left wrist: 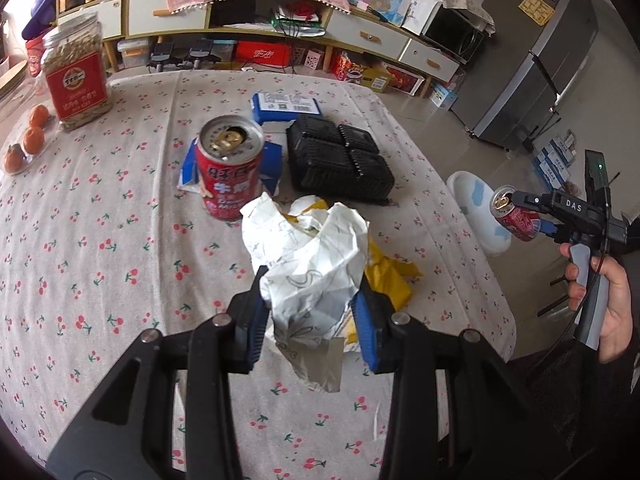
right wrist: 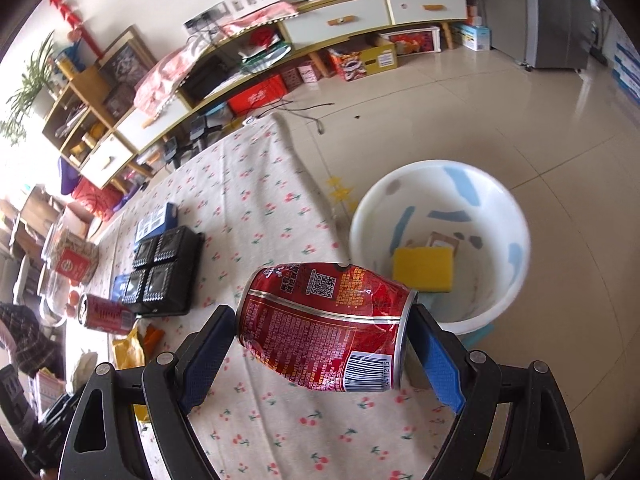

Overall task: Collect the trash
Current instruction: 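Carry the crushed red can to the white bucket and open the right gripper, then carry the white tissue over the bucket and open the left gripper, then move both open grippers back over the table, then grasp the yellow plastic bag with the right gripper and lift it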

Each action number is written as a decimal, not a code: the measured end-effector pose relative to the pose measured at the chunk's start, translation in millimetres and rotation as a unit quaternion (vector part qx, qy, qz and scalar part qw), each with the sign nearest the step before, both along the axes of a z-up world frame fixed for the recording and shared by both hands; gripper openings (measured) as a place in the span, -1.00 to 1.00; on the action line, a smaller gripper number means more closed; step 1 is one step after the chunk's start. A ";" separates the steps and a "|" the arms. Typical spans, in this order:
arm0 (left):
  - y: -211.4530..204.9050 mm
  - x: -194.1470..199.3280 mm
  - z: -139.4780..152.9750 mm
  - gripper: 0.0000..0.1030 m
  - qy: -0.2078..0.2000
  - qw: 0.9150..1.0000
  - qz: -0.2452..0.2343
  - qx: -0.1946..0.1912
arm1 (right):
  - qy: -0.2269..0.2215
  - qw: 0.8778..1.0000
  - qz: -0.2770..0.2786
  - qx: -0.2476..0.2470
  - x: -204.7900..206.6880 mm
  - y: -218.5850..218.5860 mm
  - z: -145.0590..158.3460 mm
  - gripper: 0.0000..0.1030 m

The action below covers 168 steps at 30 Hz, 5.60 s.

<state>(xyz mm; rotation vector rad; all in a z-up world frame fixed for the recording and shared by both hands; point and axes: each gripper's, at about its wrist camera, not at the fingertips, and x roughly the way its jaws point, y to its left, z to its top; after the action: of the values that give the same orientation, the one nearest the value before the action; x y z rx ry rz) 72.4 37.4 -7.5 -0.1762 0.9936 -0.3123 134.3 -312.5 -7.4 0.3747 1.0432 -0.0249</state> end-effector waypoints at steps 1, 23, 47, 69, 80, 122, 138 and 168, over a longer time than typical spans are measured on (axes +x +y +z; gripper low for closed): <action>-6.0 1.5 1.8 -0.22 -0.001 1.000 -0.006 0.000 | 0.000 1.000 -0.006 0.000 -0.2 -7.1 0.6 0.71; -144.9 57.7 3.1 -0.22 0.002 0.995 -0.100 0.004 | 0.066 0.996 -0.063 -0.007 34.0 -87.4 -44.5 0.72; -291.4 81.3 -27.9 -0.21 0.015 0.979 -0.200 0.022 | 0.025 0.991 -0.134 -0.011 -39.1 -160.4 -18.7 0.78; -311.3 90.1 -24.7 0.51 -0.014 0.980 -0.196 0.034 | 0.028 0.989 -0.148 0.002 -52.9 -179.9 -25.9 0.78; -251.7 76.0 -11.9 0.75 -0.010 0.989 -0.136 0.057 | 0.023 0.992 -0.122 -0.001 -46.2 -155.4 -20.1 0.78; 32.2 -13.0 -36.1 0.93 0.049 0.991 0.092 0.087 | 0.030 0.985 0.149 -0.082 -16.5 111.2 -25.3 0.78; 89.9 -30.5 -41.2 0.93 0.071 0.984 0.156 0.049 | 0.020 0.964 0.252 -0.088 -15.9 211.6 -25.7 0.78; 85.8 -29.5 -52.0 0.93 0.086 0.985 0.138 0.053 | 0.034 0.944 0.320 -0.074 -4.5 249.5 -48.5 0.25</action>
<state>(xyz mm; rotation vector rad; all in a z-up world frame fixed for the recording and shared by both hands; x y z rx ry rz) 42.9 123.2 -59.5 -0.2429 1.1391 0.0099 129.9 -63.1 -55.9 -0.1146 1.1846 0.4677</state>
